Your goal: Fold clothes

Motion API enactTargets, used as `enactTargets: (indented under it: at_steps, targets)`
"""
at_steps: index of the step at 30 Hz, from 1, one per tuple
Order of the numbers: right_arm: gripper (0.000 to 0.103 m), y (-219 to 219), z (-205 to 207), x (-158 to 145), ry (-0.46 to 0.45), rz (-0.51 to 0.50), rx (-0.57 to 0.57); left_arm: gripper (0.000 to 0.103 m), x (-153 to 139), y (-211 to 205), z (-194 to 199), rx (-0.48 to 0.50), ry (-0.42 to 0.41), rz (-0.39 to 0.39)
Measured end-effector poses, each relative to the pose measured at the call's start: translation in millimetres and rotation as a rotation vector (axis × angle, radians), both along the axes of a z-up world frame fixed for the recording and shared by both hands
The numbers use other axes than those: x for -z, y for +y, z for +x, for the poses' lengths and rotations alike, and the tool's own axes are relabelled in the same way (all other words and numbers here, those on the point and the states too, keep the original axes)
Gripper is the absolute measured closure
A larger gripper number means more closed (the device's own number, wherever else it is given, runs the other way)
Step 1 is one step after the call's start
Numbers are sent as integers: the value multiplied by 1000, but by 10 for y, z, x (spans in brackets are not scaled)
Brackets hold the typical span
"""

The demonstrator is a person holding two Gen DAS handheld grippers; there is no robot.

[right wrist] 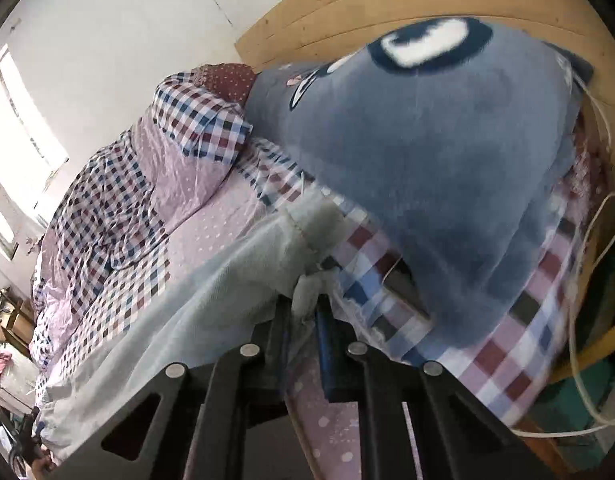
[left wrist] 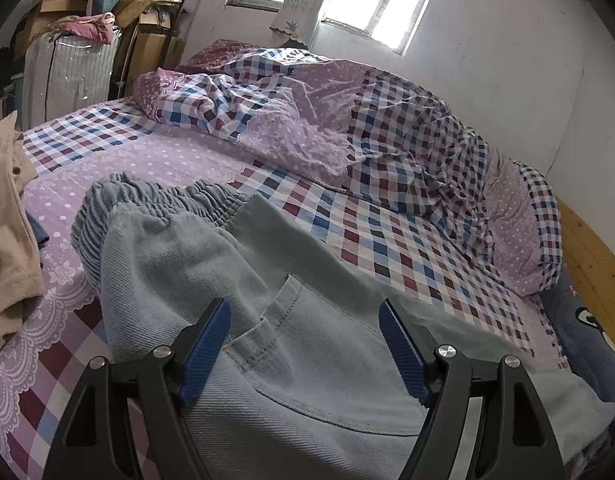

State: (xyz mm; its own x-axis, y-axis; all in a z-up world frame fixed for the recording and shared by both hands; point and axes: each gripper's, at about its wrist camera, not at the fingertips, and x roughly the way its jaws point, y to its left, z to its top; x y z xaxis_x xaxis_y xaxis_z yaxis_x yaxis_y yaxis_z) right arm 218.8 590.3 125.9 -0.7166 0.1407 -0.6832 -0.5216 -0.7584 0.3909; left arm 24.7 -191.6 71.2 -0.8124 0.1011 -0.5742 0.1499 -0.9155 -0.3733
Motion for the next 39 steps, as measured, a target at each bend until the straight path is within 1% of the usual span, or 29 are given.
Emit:
enactTargets:
  at_steps: [4, 9, 10, 11, 13, 20, 21, 24, 27, 31, 34, 37, 39]
  targets:
    - [93, 19, 8, 316, -102, -20, 46, 23, -3, -17, -6, 3, -6, 16]
    - [92, 43, 18, 711, -230, -44, 103, 23, 1, -42, -13, 6, -15, 37]
    - [87, 34, 27, 714, -250, -40, 109, 23, 4, -43, -17, 7, -19, 40]
    - [75, 5, 56, 670, -257, -30, 112, 22, 5, -43, -24, 8, -23, 42]
    - [59, -65, 126, 569, -263, -9, 119, 20, 1, -40, -35, 12, -26, 50]
    - [59, -309, 374, 215, -283, 65, 145, 20, -31, -62, -20, 20, -17, 86]
    - [59, -391, 358, 150, -267, 73, 129, 20, -35, -73, -15, 20, -15, 94]
    - [59, -691, 182, -40, -216, 97, 53, 20, -42, -118, 0, 17, -11, 122]
    - [59, -1151, -138, -233, -177, 128, -82, 20, -50, -183, 11, 6, -8, 148]
    - [59, -1950, -711, -470, -126, 189, -294, 20, -88, -342, 47, -37, 9, 188]
    - [59, -2589, -1034, -485, -98, 214, -432, 20, -98, -477, 53, -61, 13, 230]
    - [59, -3102, -1352, -386, -92, 224, -539, 20, -70, -578, 32, -64, 0, 264]
    - [59, -3415, -1584, -274, -95, 230, -602, 20, -51, -602, 31, -53, -7, 273]
